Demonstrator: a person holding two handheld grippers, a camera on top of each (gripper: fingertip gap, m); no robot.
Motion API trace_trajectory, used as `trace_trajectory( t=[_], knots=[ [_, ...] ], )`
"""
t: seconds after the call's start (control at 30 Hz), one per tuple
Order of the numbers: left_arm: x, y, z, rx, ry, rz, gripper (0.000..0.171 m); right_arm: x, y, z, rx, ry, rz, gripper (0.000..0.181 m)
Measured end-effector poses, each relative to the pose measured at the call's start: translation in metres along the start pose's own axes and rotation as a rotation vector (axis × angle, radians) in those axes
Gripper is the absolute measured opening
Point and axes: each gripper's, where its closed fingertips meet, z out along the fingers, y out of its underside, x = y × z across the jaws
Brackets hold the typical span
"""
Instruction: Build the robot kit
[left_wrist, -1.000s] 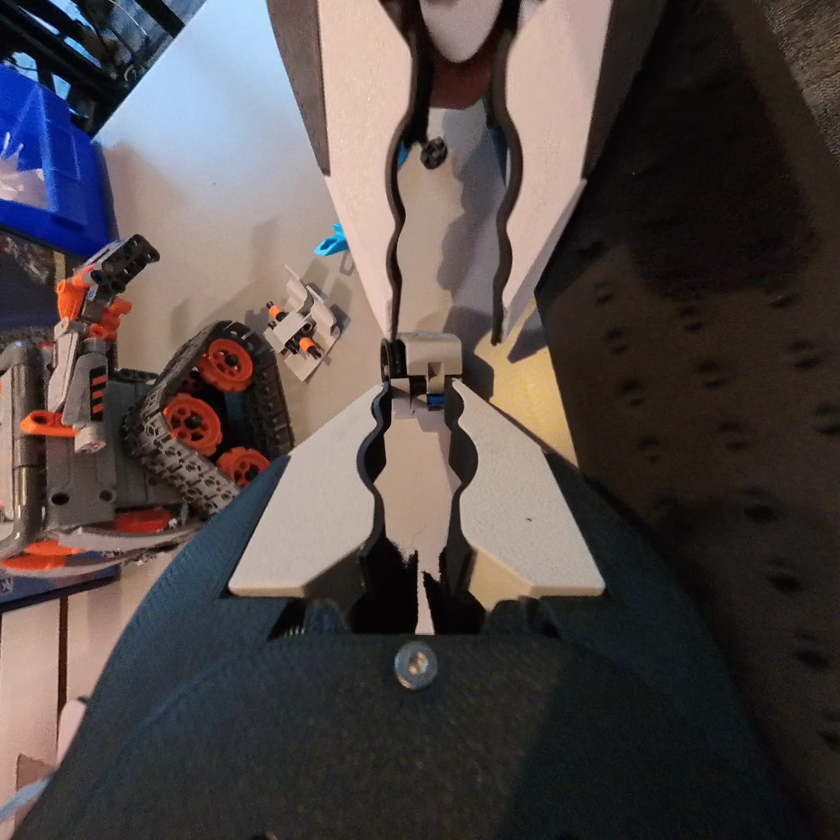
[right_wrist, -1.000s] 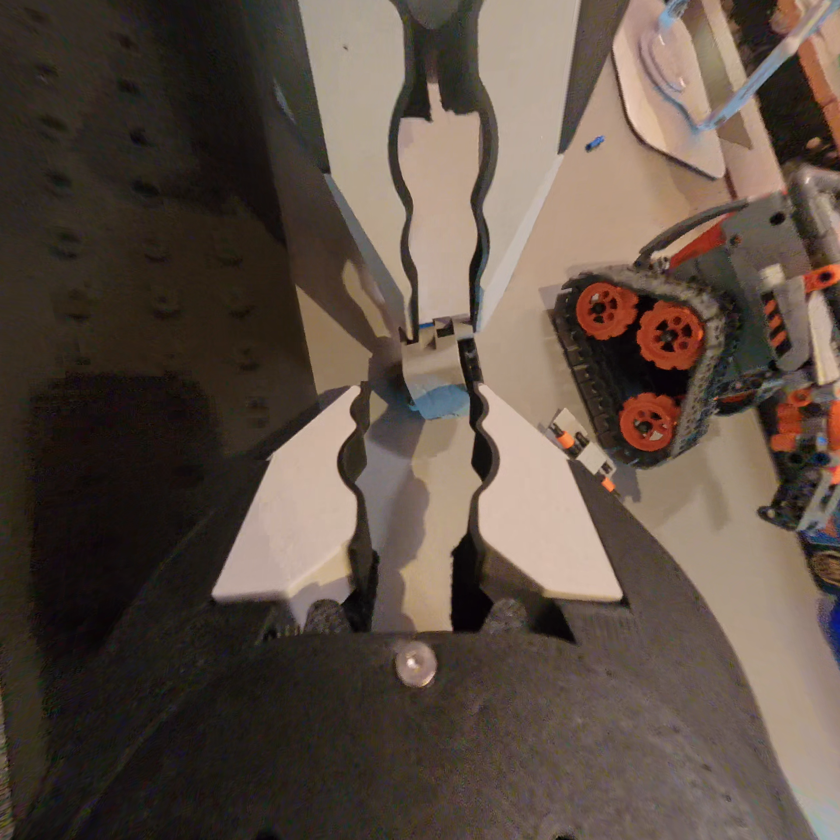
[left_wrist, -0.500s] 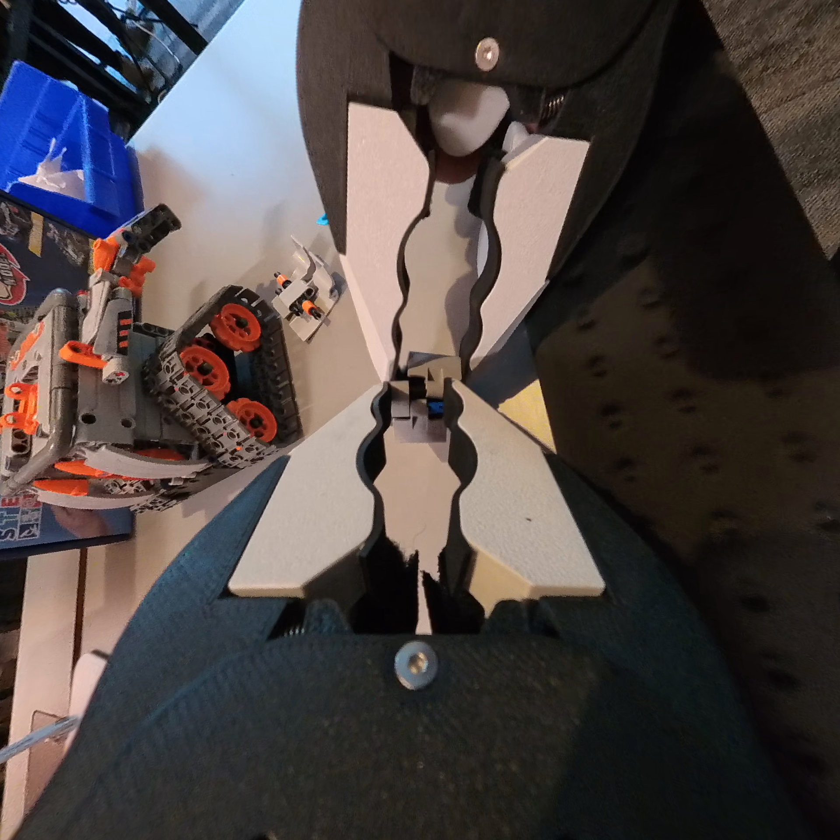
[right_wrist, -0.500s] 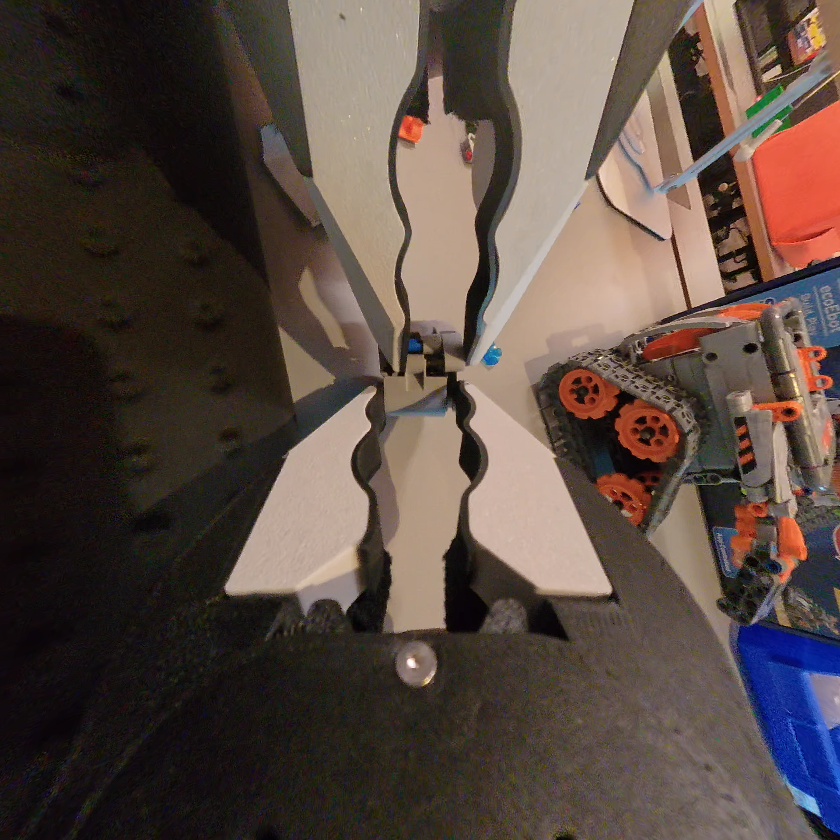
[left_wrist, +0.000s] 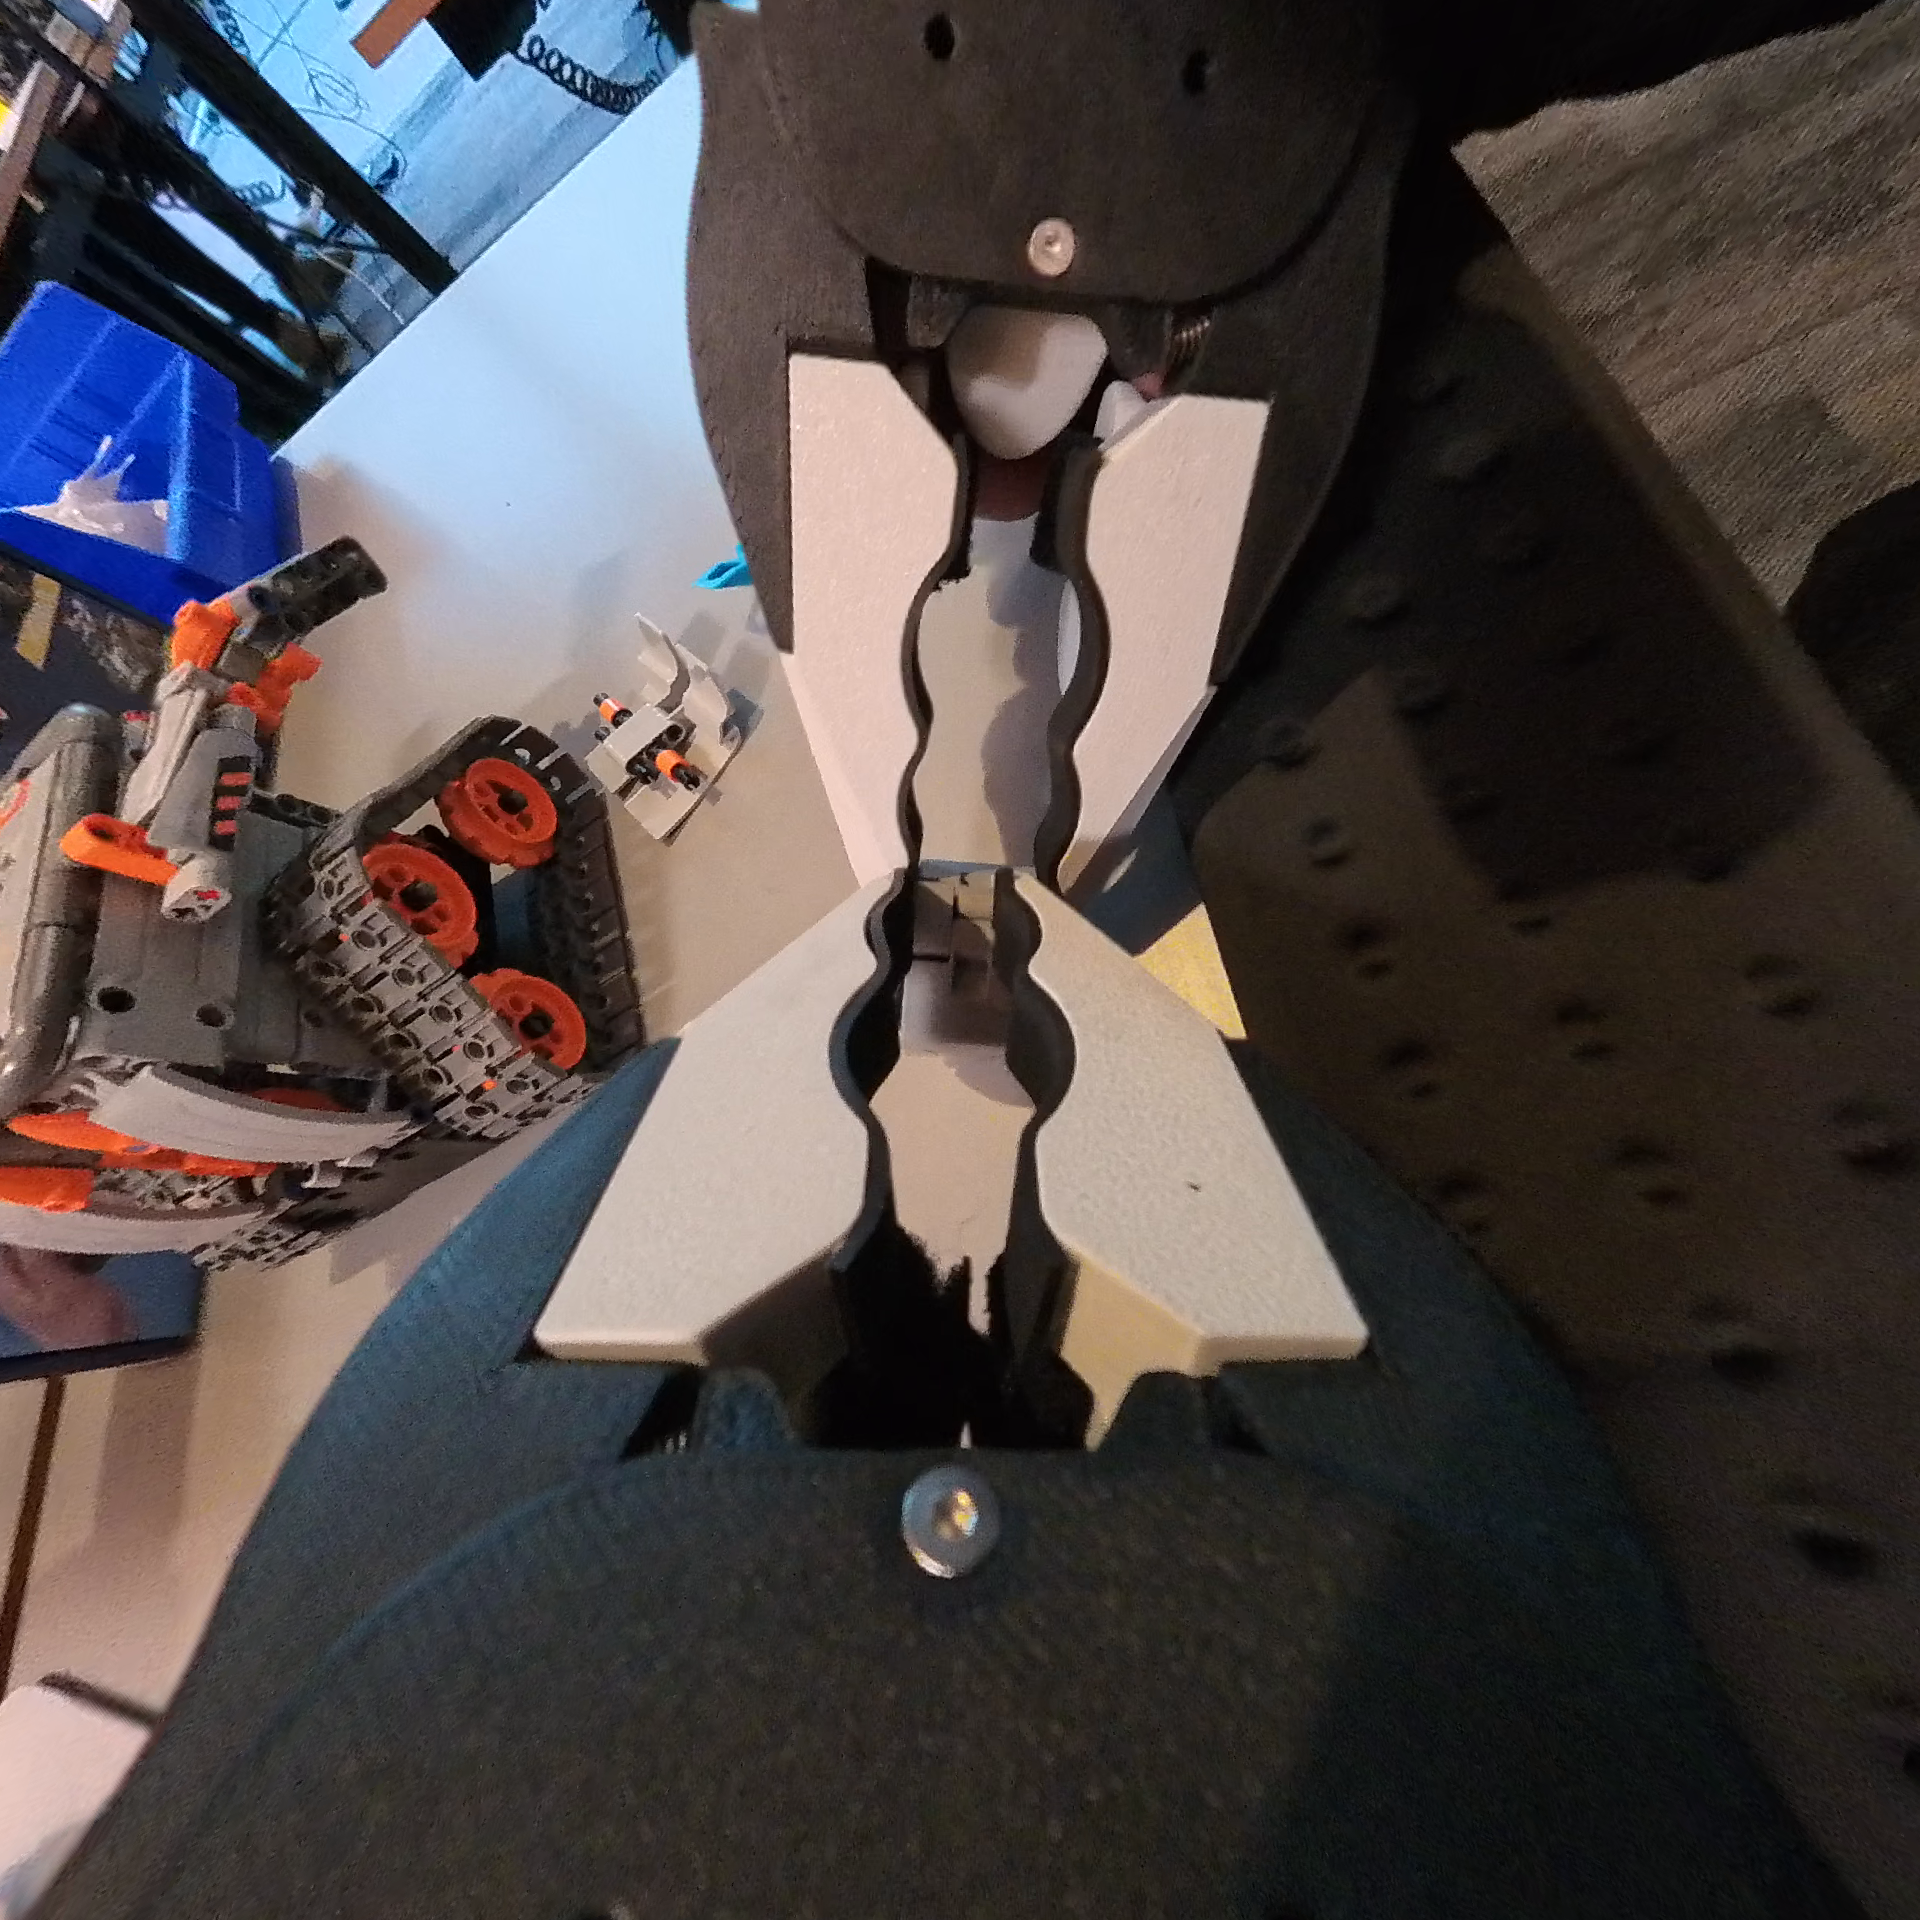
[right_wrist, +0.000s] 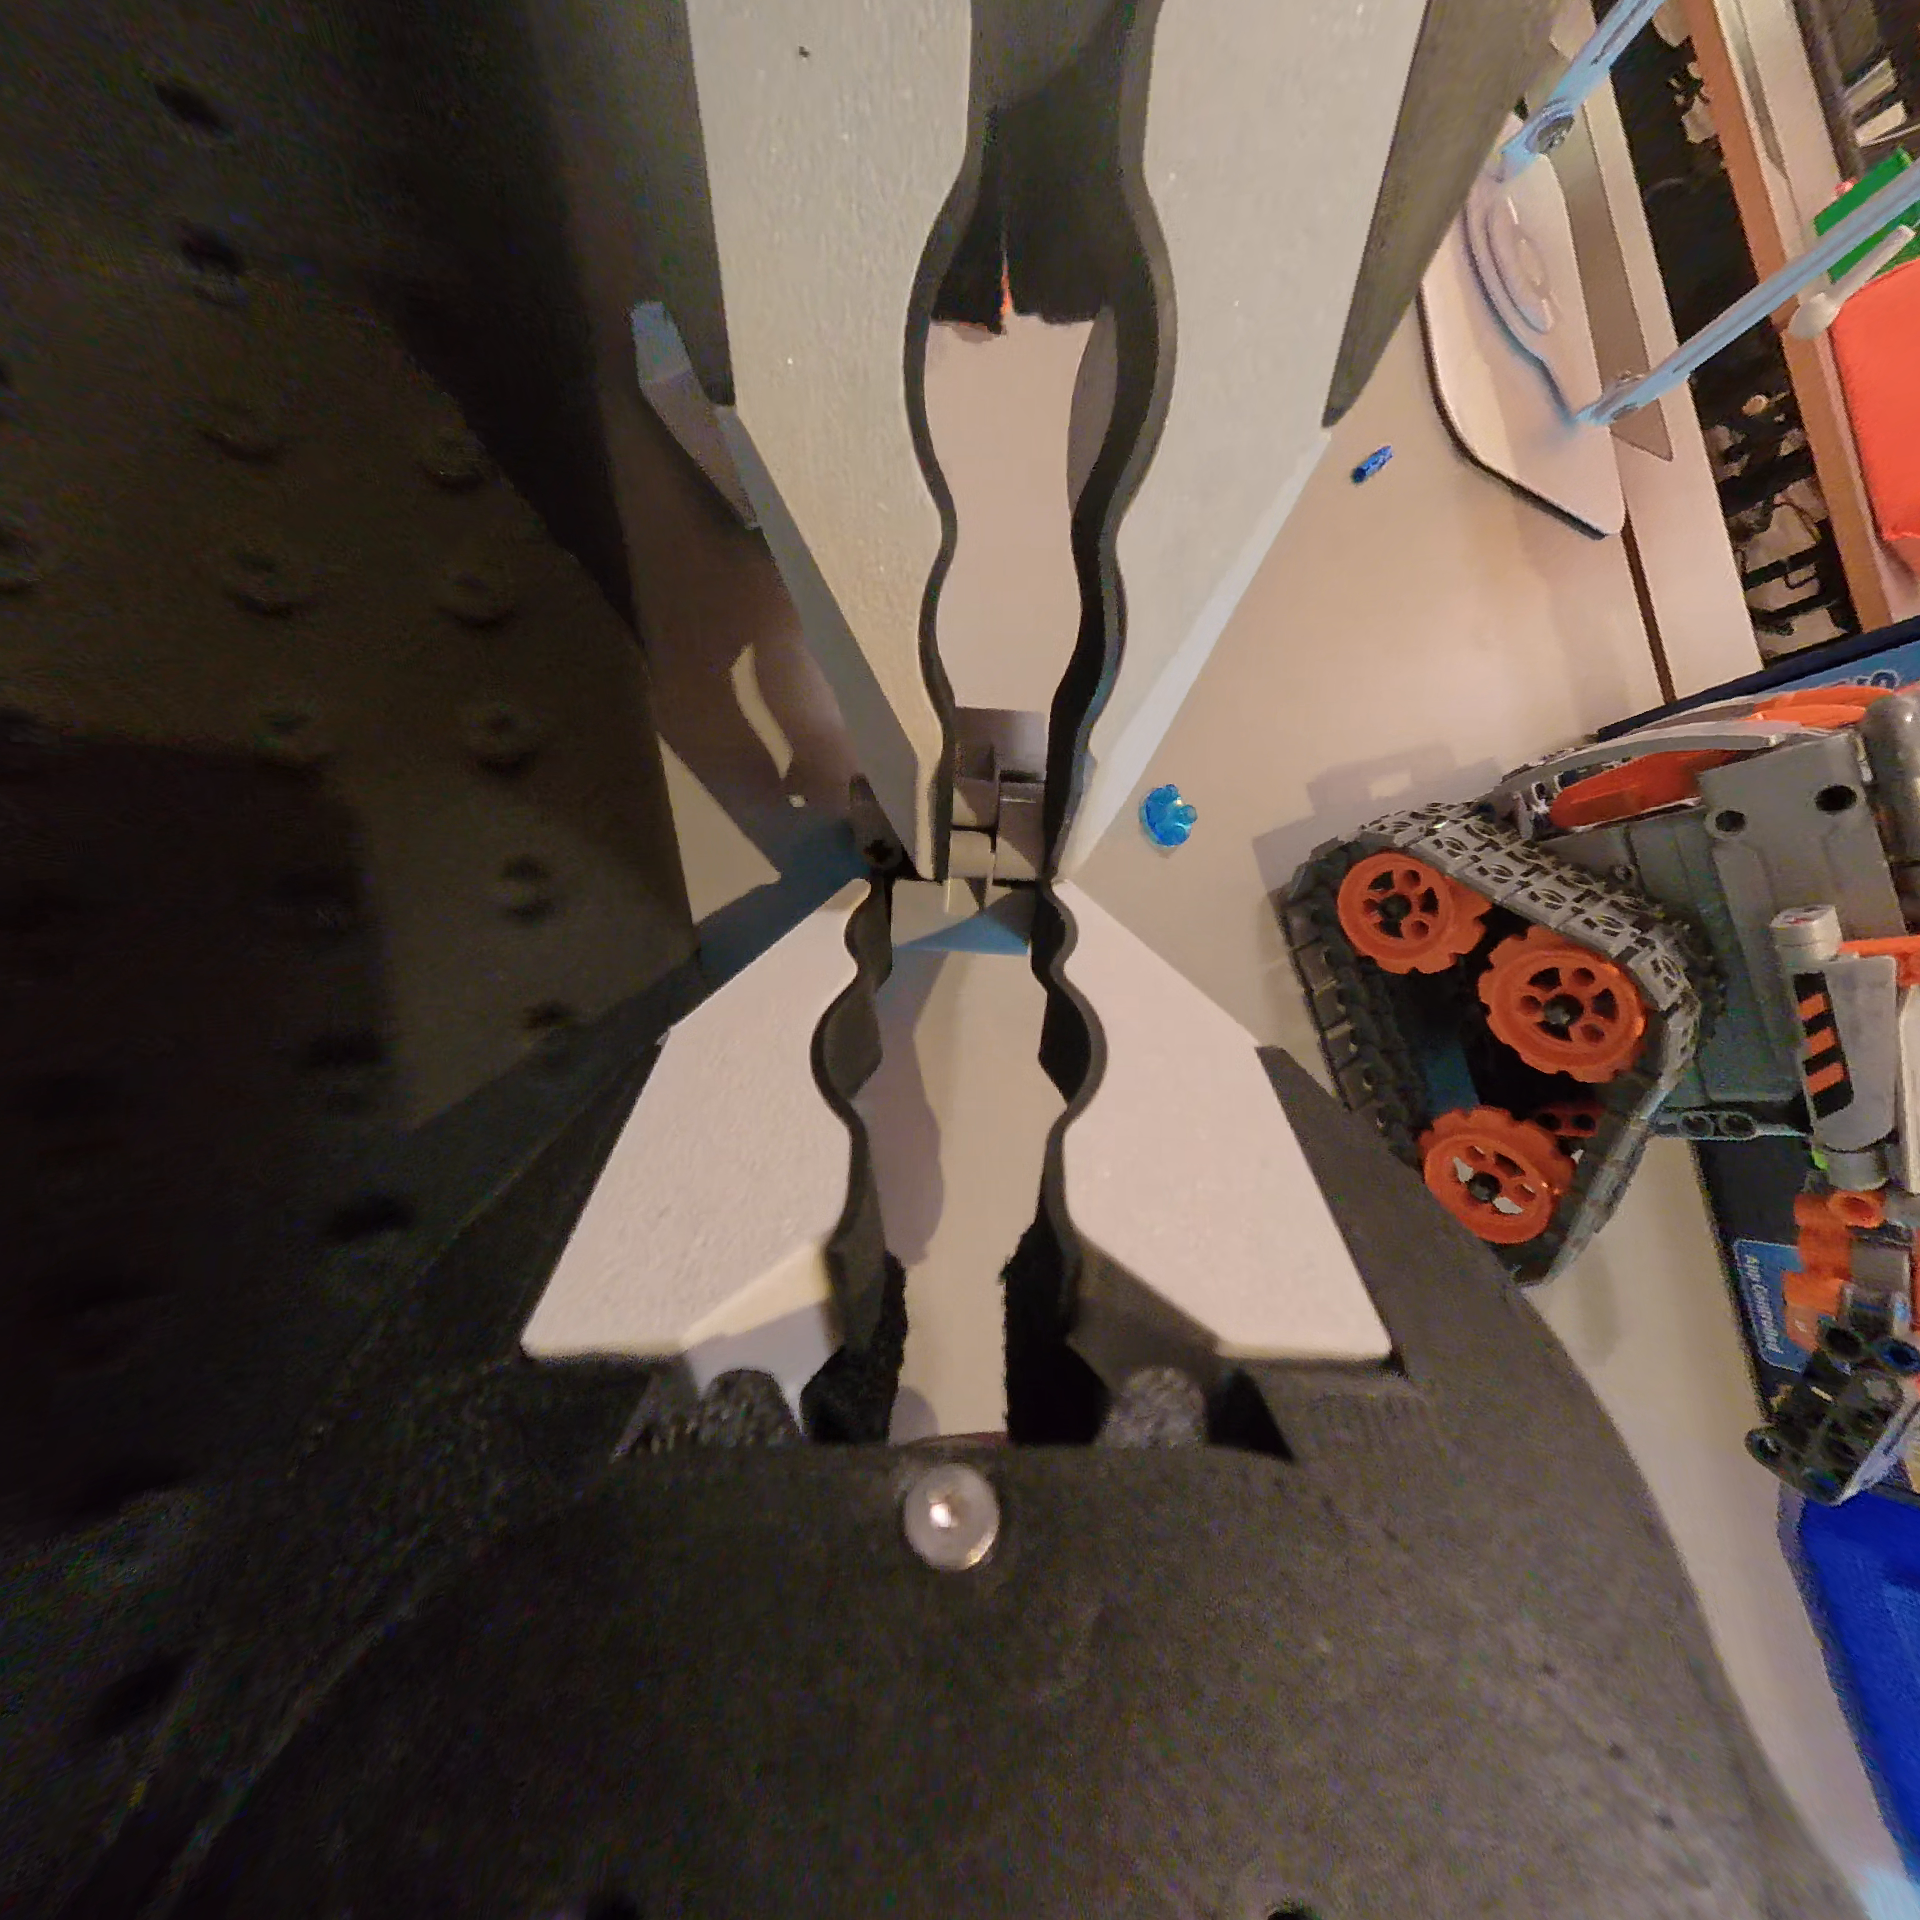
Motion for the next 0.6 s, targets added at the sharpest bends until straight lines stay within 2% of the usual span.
trace_trajectory(
  t=[0.17,0.27,0.33,0.37,0.4,0.47,0.6],
  knots=[
    [-0.004,-0.002,0.000,0.044,0.033,-0.029,0.013,0.003,0.001,-0.001,0.011,-0.003,0.027,0.025],
    [-0.008,-0.013,-0.011,0.122,0.087,-0.092,0.040,0.012,0.002,-0.007,0.029,0.005,0.066,0.025],
    [-0.013,-0.011,-0.014,0.116,0.101,-0.127,0.060,0.018,-0.003,-0.014,0.070,-0.003,0.112,0.025],
    [-0.015,-0.007,-0.013,0.097,0.101,-0.124,0.062,0.021,-0.004,-0.016,0.080,-0.007,0.133,0.025],
    [-0.017,-0.004,-0.012,0.087,0.084,-0.112,0.058,0.021,-0.006,-0.018,0.095,-0.024,0.150,0.025],
    [-0.019,-0.001,-0.011,0.063,0.062,-0.086,0.038,0.024,-0.012,-0.020,0.115,-0.047,0.176,0.025],
    [-0.034,-0.008,-0.022,0.125,0.043,-0.154,0.032,0.035,-0.025,-0.024,0.184,-0.086,0.271,0.026]
  ],
)
